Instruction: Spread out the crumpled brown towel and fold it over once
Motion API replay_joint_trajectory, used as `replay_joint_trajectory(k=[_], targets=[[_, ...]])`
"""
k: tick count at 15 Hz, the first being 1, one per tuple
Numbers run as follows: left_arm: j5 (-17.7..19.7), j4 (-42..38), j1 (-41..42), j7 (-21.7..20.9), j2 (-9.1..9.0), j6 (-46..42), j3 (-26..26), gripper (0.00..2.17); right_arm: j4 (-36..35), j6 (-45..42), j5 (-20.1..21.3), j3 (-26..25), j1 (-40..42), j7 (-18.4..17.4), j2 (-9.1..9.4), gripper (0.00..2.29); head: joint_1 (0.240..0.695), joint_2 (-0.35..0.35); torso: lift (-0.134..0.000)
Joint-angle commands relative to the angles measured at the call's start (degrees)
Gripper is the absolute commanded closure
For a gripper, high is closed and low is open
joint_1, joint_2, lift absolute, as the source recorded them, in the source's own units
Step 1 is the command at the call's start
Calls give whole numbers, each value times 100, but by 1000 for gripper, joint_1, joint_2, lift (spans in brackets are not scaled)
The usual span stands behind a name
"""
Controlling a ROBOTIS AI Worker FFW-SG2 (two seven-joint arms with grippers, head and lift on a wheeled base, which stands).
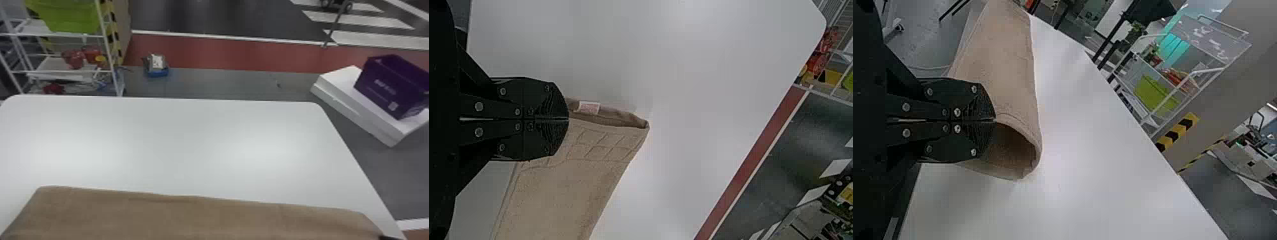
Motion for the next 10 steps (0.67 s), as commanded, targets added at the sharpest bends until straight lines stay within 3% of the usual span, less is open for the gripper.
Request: replay_joint_trajectory(k=[1,6,7,9,10], targets=[[15,3,8,-6,-8,-5,45,1450,68,-103,45,63,-2,28,-3,1656,695,-156,-123],[-2,73,52,-6,-44,-128,-43,1443,112,-454,265,239,-2,28,76,1636,695,-154,-123],[-2,99,61,21,-52,-145,-69,1315,33,-525,344,292,7,28,120,1487,695,-153,-123],[-11,152,87,21,-61,-198,-104,859,-37,-577,484,327,16,28,181,1342,695,-146,-123],[-11,170,96,12,-52,-233,-95,370,-37,-577,520,327,16,28,181,910,695,-141,-123]])
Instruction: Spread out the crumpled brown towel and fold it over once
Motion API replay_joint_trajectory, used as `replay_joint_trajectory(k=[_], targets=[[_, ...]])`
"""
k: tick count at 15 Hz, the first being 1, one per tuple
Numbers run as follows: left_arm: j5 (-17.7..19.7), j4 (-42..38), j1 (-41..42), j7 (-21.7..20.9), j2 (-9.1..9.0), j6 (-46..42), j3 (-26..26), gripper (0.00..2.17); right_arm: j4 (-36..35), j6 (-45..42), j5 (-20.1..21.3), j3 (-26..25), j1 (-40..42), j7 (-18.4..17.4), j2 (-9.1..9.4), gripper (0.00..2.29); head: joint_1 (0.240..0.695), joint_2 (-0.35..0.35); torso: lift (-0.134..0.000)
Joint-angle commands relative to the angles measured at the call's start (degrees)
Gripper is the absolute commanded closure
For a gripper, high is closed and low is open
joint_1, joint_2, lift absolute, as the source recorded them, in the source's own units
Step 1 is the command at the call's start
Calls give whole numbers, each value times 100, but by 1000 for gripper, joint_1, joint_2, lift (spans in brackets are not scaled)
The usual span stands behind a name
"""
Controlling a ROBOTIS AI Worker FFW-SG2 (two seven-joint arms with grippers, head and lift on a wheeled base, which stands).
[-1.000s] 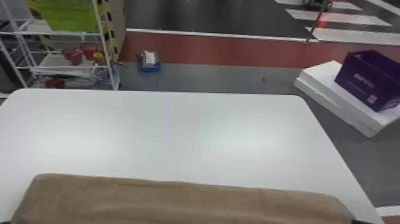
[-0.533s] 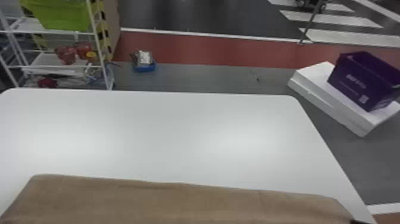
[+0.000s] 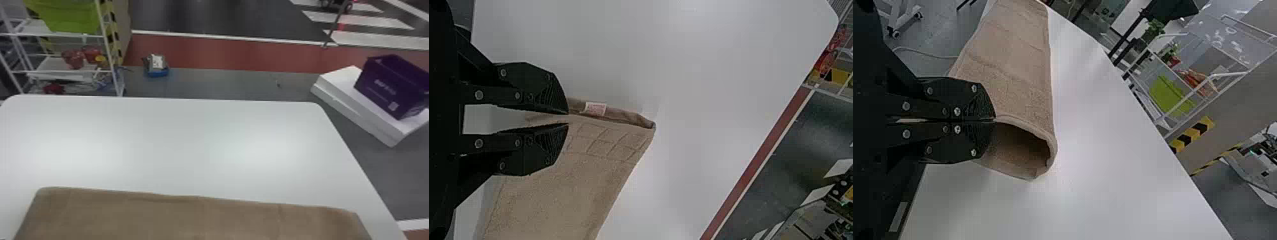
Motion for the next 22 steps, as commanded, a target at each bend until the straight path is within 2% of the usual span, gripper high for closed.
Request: replay_joint_trajectory(k=[1,2,3,6,9,10,11,12,14,15,16,18,22], targets=[[-1,22,16,3,3,-38,-4,157,-25,-51,127,12,2,28,3,370,695,-137,-123],[-1,13,16,21,3,-73,5,56,-34,-86,215,12,-7,28,3,110,695,-136,-123],[8,-4,25,30,-15,-214,22,56,-34,-86,258,-23,-33,28,3,53,695,-136,-123],[210,-83,122,109,-129,-794,66,63,-16,-51,206,-410,-200,28,3,53,695,-143,-123],[412,-171,174,21,-270,-1022,-4,63,10,406,-286,-893,-569,28,3,60,695,-190,-123],[465,-189,192,12,-305,-1145,-75,63,-43,635,-515,-946,-683,28,56,76,695,-209,-123],[465,-215,192,21,-313,-1145,-154,63,-192,758,-568,-955,-710,28,126,232,695,-228,-123],[491,-233,192,21,-357,-1198,-198,63,-429,986,-594,-946,-789,28,258,481,695,-240,-123],[544,-233,192,12,-381,-1268,-259,194,-790,1215,-585,-823,-771,28,442,1787,695,-235,-123],[553,-206,192,-5,-381,-1268,-277,343,-886,1127,-462,-691,-719,28,609,1963,695,-222,-123],[579,-163,192,-14,-381,-1286,-277,491,-886,934,-374,-480,-622,28,671,2024,695,-209,-123],[570,-83,192,-14,-381,-1462,-321,539,-825,512,39,-146,-534,28,838,2040,695,-160,-123],[579,-57,192,-32,-366,-1479,-329,525,-623,195,294,-76,-552,28,785,2040,695,-122,-123]])
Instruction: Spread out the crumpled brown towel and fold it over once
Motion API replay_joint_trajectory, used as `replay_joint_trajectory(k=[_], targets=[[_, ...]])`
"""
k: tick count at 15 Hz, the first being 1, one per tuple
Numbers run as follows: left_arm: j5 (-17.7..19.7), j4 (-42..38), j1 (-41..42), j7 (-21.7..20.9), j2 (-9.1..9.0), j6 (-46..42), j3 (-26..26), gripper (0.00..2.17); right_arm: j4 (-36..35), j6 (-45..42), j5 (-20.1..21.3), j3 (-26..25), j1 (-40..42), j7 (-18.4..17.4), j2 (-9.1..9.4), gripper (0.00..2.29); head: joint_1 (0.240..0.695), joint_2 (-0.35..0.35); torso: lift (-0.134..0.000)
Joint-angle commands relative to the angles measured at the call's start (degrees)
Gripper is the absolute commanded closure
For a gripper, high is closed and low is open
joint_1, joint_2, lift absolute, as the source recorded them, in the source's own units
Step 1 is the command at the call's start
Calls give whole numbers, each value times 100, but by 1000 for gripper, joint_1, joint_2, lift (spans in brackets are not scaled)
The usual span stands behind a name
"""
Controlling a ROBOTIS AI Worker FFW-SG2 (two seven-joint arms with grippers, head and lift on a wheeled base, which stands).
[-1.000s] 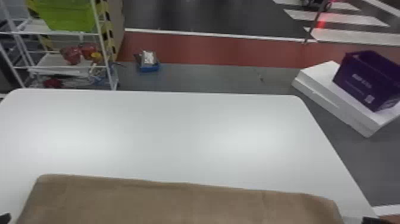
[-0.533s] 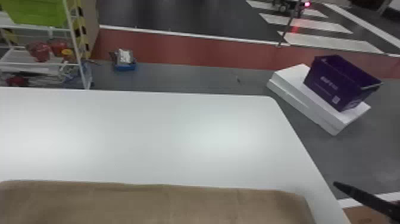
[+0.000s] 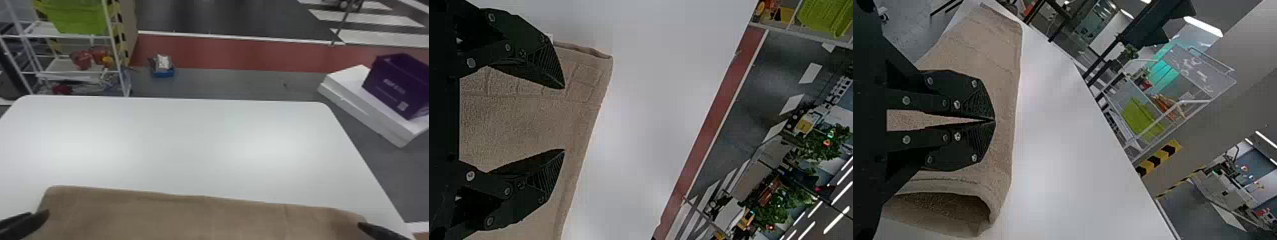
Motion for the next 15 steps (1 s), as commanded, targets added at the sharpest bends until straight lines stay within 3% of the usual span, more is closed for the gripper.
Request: replay_joint_trajectory(k=[1,6,15], targets=[[2,75,0,-36,2,-70,-1,525,130,-175,212,3,-55,28,-39,2040,695,-126,-123],[2,110,62,-124,20,-123,25,525,596,-720,414,-58,-143,28,-179,2040,695,-173,-123],[-7,225,123,-124,46,-316,43,525,894,-843,1012,258,-592,28,-188,2040,695,-193,-123]])
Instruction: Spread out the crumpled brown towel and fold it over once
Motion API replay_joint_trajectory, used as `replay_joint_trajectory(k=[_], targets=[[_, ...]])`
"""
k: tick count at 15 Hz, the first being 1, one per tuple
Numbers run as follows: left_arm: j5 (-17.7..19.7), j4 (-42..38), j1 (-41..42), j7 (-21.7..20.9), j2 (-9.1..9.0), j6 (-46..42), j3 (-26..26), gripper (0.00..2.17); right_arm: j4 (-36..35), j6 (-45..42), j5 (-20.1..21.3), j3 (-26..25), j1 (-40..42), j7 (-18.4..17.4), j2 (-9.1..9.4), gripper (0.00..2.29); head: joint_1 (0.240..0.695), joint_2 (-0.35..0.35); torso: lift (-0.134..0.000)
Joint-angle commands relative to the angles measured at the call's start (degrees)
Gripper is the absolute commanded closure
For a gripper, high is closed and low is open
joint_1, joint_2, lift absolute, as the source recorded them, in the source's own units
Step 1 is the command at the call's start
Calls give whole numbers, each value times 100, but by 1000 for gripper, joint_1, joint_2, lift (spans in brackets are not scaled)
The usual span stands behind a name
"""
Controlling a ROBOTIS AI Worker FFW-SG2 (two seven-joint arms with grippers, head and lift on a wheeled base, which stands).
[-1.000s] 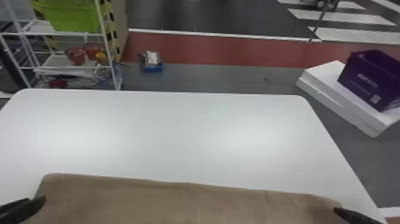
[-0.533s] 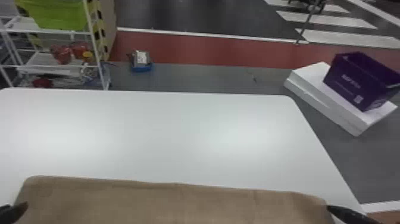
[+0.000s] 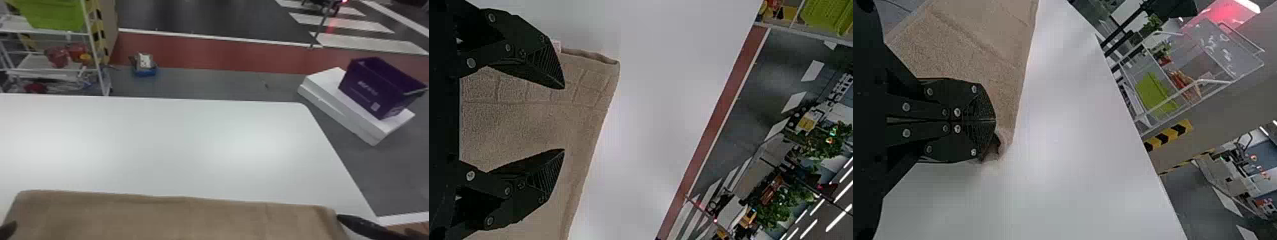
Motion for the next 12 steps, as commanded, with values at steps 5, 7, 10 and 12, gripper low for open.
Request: replay_joint_trajectory(k=[5,7,10,12], targets=[[9,19,-26,0,6,-48,27,525,215,-24,350,184,-220,28,-10,2037,695,-171,-123],[9,19,-34,9,6,-48,-8,525,294,-59,429,299,-334,28,8,2040,695,-172,-123],[9,19,-52,35,6,-48,-17,525,355,-41,482,430,-589,28,87,2040,695,-159,-123],[9,19,-52,35,6,-48,-17,525,382,11,640,545,-818,28,104,2040,695,-147,-123]])
